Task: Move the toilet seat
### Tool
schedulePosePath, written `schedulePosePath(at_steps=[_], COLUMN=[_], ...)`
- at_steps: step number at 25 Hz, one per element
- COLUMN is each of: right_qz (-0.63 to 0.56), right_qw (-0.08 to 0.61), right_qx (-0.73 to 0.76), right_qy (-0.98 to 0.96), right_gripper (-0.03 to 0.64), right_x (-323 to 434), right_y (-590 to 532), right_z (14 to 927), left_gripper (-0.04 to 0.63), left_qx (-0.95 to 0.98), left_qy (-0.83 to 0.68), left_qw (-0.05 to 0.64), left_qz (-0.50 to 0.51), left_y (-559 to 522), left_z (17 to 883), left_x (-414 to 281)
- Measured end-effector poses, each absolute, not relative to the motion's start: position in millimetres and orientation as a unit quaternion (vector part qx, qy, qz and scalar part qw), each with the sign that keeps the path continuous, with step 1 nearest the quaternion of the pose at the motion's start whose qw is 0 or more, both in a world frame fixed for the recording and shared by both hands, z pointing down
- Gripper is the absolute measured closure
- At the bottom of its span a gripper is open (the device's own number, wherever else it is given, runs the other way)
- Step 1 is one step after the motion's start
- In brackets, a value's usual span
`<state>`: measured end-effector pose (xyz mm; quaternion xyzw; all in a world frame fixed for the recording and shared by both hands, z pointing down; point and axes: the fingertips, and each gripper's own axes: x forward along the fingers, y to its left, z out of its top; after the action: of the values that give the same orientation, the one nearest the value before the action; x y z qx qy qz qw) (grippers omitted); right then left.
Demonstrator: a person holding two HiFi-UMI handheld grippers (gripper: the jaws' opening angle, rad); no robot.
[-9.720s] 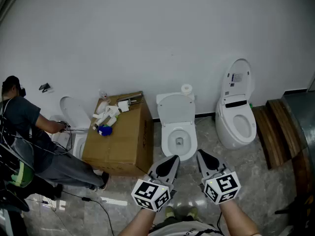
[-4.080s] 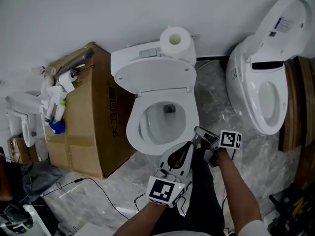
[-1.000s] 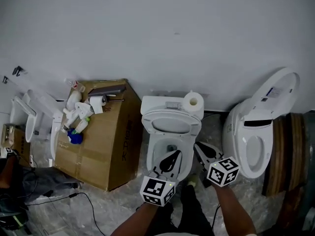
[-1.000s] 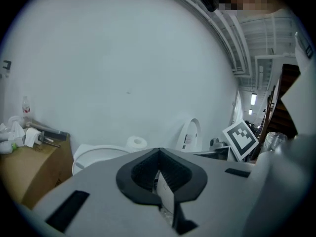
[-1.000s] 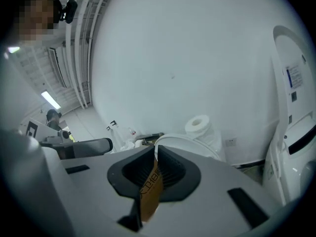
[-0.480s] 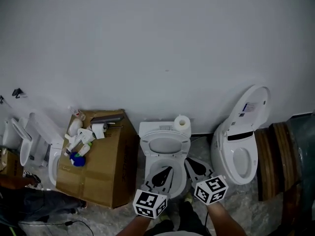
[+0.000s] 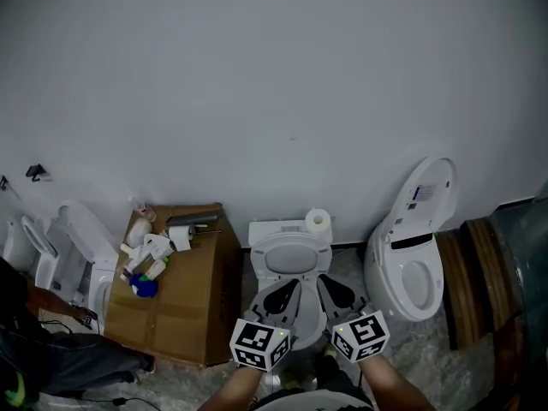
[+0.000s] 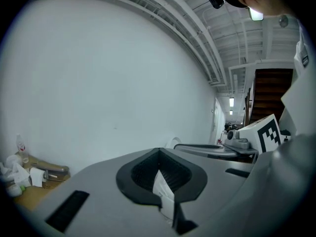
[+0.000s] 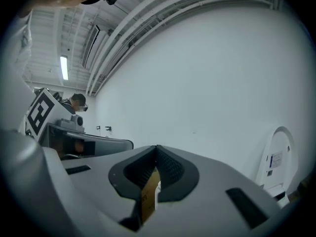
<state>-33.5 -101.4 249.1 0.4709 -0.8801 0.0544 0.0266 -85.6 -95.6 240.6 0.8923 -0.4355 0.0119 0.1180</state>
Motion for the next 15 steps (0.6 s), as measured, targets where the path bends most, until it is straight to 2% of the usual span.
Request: schedulePosePath(at_steps=[15], right_qz=[0.042], right_qw=[0.022], right_qx=[0.456], right_qy=[-0.889], right_gripper=[0.603], right_x=[-53], right_y=[-83], right_z=[227], left_gripper=[0.586], left_qx=[0.894], left_qy=[-0.435], left_qw=[0.106], left_qz=[-0.001], left_y=[-80], left_z=[218], left_x=[-92])
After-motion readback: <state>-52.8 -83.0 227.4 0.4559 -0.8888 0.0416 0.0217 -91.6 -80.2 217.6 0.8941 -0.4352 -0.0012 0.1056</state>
